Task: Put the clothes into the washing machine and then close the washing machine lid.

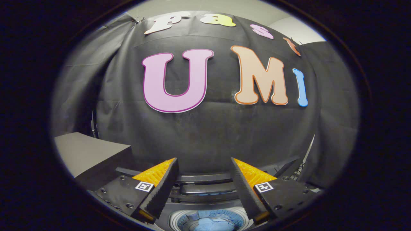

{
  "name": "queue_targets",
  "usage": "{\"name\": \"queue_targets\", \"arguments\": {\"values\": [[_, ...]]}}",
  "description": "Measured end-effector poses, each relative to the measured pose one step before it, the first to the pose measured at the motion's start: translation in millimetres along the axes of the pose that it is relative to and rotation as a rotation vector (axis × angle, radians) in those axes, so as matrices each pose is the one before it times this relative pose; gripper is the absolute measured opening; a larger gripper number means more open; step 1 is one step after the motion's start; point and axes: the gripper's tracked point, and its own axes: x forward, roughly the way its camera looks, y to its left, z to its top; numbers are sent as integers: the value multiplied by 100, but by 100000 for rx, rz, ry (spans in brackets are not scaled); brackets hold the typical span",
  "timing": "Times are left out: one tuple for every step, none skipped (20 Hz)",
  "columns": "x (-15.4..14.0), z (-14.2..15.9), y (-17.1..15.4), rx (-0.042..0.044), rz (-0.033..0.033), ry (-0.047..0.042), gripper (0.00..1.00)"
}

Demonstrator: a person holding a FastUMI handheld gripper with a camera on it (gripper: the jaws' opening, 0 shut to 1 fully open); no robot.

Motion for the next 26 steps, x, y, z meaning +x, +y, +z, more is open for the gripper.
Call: {"name": "queue_targets", "arguments": {"values": [[-455, -134, -38, -331, 128, 672, 98], [-410, -238, -22, -188, 156, 852, 98], [-377, -272, -26, -158, 201, 892, 98], [-438, -379, 40, -105, 284, 1027, 98], [-452, -353, -51, -164, 469, 1140, 98], [-532, -293, 0, -125, 633, 1447, 98], [-447, -383, -36, 126, 679, 1361, 98], [-392, -544, -45, 276, 747, 1255, 98], [-379, -505, -119, 156, -9, 1076, 98], [-289, -743, -358, -966, -762, 1372, 98], [-274, -613, -390, -1170, -884, 1229, 98], [-178, -580, -219, -538, -475, 1091, 98], [-210, -443, -52, 255, 344, 638, 98], [-198, -359, 91, 589, 663, 344, 98], [-151, -85, 28, 549, 478, -37, 98], [-236, 20, -1, 281, 75, -172, 98], [-162, 114, -29, 55, -28, -353, 98], [-164, 76, 27, 41, 178, -271, 98], [-199, 157, 18, 65, 286, -341, 98], [-178, 114, -47, 101, 153, -475, 98], [-164, 178, -36, 47, 141, -513, 98], [-228, 21, -49, 71, -3, -543, 98], [-214, 157, -88, -16, 190, -491, 98], [-284, 18, -186, -17, 34, -694, 98], [-287, 61, -252, -24, 41, -839, 98], [-337, 31, -192, 2, 296, -969, 98]]}}
